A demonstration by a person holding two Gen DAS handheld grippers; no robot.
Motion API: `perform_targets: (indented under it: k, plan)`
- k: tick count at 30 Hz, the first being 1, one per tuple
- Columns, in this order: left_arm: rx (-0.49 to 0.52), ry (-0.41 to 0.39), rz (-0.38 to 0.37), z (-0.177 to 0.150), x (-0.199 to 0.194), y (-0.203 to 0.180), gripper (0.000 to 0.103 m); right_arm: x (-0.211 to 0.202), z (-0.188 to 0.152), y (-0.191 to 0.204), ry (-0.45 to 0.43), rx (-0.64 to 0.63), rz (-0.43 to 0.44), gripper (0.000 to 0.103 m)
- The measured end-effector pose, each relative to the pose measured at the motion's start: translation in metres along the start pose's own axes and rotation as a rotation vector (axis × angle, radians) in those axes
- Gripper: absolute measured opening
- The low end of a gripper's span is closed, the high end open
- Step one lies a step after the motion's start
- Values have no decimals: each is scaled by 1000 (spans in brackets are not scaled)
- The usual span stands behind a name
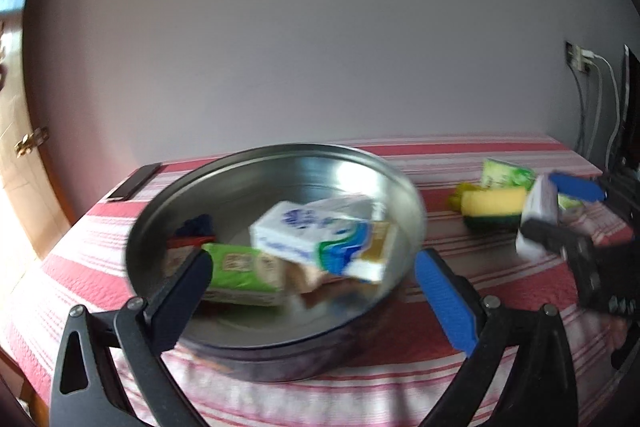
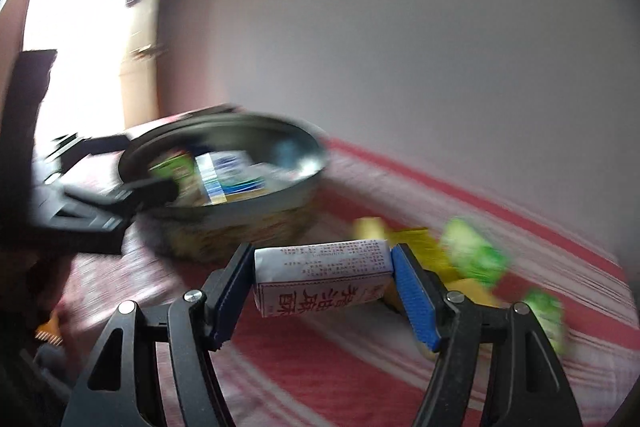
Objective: Organize objects
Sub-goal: 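Move the left gripper to the large yellow sponge while the right approaches the white wrapped package, then grasp the yellow sponge with the left gripper while the right grasps the white package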
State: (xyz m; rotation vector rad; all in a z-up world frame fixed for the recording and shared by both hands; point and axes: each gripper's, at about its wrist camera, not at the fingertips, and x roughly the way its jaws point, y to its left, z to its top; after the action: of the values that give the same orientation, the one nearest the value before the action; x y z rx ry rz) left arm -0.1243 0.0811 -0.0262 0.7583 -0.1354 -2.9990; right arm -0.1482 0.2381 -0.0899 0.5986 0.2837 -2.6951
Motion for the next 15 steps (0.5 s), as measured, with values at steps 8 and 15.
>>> perform_targets:
  k: [8,15]
  plan:
    - [130,7,-78,5,5,-65,103,-18,-8,-65,-72,263,-82,71]
    - [204,49,-164,5,15,-109,103,-37,-20,-98,-102,386,-138,71]
